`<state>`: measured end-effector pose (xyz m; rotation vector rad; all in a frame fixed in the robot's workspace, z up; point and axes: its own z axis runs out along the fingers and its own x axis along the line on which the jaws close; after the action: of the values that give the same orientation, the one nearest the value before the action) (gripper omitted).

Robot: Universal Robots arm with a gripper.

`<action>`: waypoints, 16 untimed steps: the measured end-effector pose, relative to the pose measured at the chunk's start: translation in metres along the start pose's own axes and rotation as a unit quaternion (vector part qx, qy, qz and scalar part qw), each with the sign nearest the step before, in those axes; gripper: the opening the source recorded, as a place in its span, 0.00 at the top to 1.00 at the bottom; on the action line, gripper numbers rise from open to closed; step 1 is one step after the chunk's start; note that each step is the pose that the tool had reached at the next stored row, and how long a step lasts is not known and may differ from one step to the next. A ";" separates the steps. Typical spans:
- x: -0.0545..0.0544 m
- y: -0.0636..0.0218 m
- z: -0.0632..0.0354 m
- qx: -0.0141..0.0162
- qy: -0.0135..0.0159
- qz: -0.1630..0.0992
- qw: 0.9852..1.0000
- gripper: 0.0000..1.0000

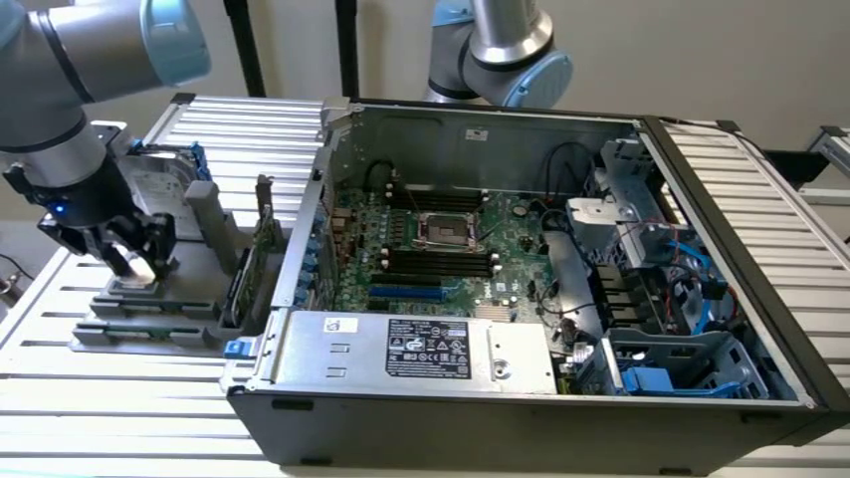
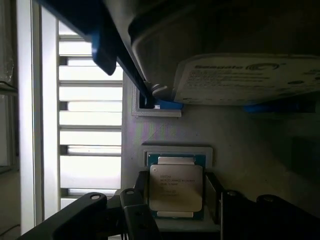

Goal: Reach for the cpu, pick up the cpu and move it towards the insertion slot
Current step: 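Pick up the cpu and move it towards the insertion slot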

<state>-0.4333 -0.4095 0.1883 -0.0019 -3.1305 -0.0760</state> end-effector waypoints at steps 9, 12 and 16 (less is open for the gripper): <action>-0.001 0.0011 -0.0241 0.000 0.002 0.000 1.000 0.46; -0.001 0.0017 -0.0376 0.000 0.002 0.000 1.000 0.46; -0.002 0.0023 -0.0560 0.000 0.002 0.000 1.000 0.46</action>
<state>-0.4307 -0.4099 0.2443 -0.0019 -3.1261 -0.0759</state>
